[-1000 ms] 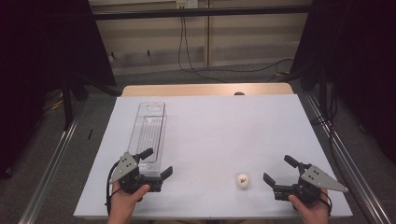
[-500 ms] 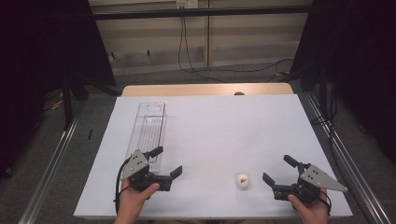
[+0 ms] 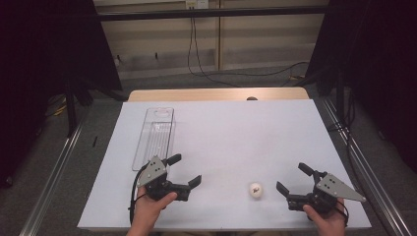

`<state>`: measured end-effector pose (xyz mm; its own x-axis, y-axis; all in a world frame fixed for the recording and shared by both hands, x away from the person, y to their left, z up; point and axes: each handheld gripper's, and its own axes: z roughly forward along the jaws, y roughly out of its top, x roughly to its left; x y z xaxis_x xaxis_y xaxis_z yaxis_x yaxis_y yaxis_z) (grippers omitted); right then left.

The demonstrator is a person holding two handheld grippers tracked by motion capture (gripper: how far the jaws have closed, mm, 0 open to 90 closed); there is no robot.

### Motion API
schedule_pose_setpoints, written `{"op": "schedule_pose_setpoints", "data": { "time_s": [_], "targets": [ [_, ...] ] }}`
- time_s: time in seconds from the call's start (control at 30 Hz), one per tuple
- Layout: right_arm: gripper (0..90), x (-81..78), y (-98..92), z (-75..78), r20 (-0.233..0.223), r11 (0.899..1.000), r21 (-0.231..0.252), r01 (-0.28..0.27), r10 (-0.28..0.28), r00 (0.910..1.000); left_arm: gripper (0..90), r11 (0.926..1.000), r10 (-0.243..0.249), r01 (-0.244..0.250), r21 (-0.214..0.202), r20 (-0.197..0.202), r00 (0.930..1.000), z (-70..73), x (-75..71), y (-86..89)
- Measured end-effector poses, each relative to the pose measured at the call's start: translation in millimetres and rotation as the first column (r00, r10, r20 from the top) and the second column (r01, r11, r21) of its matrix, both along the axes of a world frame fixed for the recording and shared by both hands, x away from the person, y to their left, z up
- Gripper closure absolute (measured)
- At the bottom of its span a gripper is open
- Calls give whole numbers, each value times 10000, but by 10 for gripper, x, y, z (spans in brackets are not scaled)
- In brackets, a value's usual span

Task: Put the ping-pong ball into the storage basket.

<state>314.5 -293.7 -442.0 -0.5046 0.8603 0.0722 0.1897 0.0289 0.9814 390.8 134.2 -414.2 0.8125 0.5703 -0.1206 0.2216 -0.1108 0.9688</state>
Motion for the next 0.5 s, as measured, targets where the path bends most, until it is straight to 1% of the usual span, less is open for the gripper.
{"op": "schedule_pose_setpoints", "data": {
  "time_s": [0.03, 0.07, 0.1, 0.2, 0.23, 0.27, 0.3, 0.33, 0.37, 0.47, 0.5],
  "targets": [
    [6, 0, -3, -1, 3, 10000, 2, -20, 20, 10000, 15, 9997, -109, 109, 222, 3, 9999, 4, 6, 6],
    [6, 2, -1, -1, 1, 10000, 4, -3, 3, 10000, 15, 10000, -51, 51, 72, -9, 10000, -1, 7, -14],
    [6, 6, -1, -4, 23, 10000, -9, 15, -15, 10000, 15, 9997, -140, 140, 198, -30, 9999, -7, 14, -34],
    [6, 7, 2, -5, -22, 10000, 18, -13, 13, 10000, 15, 9997, -181, 182, 158, -66, 9998, -9, 12, -65],
    [6, 8, 6, -4, 1, 10000, 20, 4, -4, 10000, 15, 9998, -204, 205, 84, -68, 9998, -10, 11, -81],
    [6, 8, 6, -4, 0, 10000, 32, 3, -3, 10000, 15, 9998, -202, 201, -73, -70, 9998, -13, 13, -99],
    [6, 8, 4, -4, -14, 10000, 25, -14, 14, 10000, 15, 9996, -206, 207, 185, -49, 9998, -5, 16, -94],
    [6, 8, 4, -4, -14, 10000, 25, -14, 14, 10000, 15, 9992, -314, 314, 251, 1, 9995, -3, 24, -95],
    [6, 8, 4, -3, -8, 10000, 28, -24, 24, 10000, 15, 9998, -173, 173, 91, -84, 9998, -2, 15, -126],
    [6, 10, 2, -2, 16, 10000, 23, -16, 16, 10000, 15, 9994, -290, 291, 182, -33, 9996, -2, 17, -142],
    [6, 10, 2, -3, 13, 10000, 34, -13, 13, 10000, 15, 9996, -277, 278, 89, -81, 9996, -5, 16, -156]
  ]
}}
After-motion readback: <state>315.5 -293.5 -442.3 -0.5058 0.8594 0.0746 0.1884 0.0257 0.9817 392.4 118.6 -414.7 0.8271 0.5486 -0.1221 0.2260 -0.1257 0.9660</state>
